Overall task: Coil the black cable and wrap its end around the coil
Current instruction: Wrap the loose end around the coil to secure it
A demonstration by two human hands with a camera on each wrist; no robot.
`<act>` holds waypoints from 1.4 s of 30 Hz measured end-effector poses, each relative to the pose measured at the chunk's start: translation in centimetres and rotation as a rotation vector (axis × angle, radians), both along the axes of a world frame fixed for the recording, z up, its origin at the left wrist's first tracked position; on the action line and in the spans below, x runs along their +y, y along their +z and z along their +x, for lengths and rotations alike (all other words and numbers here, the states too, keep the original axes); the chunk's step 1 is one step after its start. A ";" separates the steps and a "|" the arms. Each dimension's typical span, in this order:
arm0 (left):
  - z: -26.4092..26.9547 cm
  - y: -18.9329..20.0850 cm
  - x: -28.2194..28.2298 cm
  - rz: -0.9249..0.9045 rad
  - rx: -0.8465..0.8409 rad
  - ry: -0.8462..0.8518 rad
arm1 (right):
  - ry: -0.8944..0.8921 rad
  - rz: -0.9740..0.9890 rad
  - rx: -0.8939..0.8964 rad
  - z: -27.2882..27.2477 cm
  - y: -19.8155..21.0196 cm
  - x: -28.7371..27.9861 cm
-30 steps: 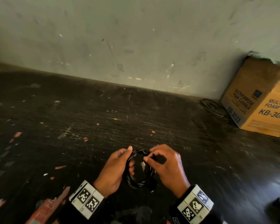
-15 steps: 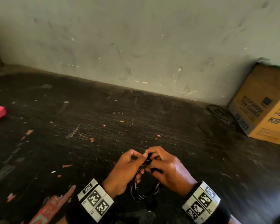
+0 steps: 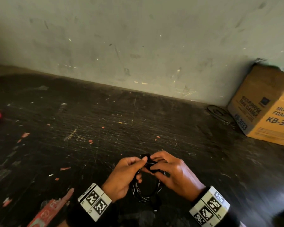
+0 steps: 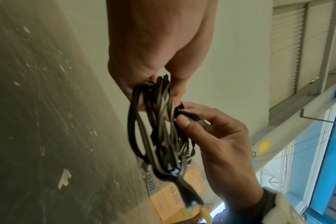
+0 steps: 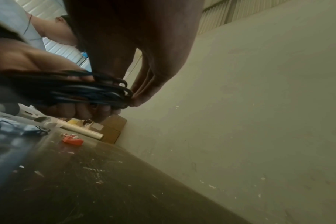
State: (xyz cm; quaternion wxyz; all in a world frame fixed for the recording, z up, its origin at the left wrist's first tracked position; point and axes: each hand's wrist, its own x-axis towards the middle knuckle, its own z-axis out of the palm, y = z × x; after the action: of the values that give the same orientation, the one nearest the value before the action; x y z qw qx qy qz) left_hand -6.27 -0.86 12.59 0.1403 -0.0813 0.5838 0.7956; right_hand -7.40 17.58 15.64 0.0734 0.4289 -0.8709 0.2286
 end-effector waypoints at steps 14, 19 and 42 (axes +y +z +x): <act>0.8 -0.3 0.9 -0.404 0.384 -0.010 | -0.345 -0.592 -0.486 0.6 -0.3 -1.7; 0.4 -0.2 -0.2 -0.613 0.664 -0.037 | -0.444 -0.718 -0.580 1.1 -0.2 -2.1; -3.5 -13.1 -0.1 -0.435 -0.128 -0.028 | -0.973 -0.652 -0.990 -1.6 -14.2 3.2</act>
State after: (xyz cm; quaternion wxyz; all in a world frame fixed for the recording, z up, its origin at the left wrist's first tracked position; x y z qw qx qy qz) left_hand -9.75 -0.94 -0.51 0.1672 -0.1521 0.7325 0.6422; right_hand -9.00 20.81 1.46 -0.1101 -0.1985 -0.7815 0.5812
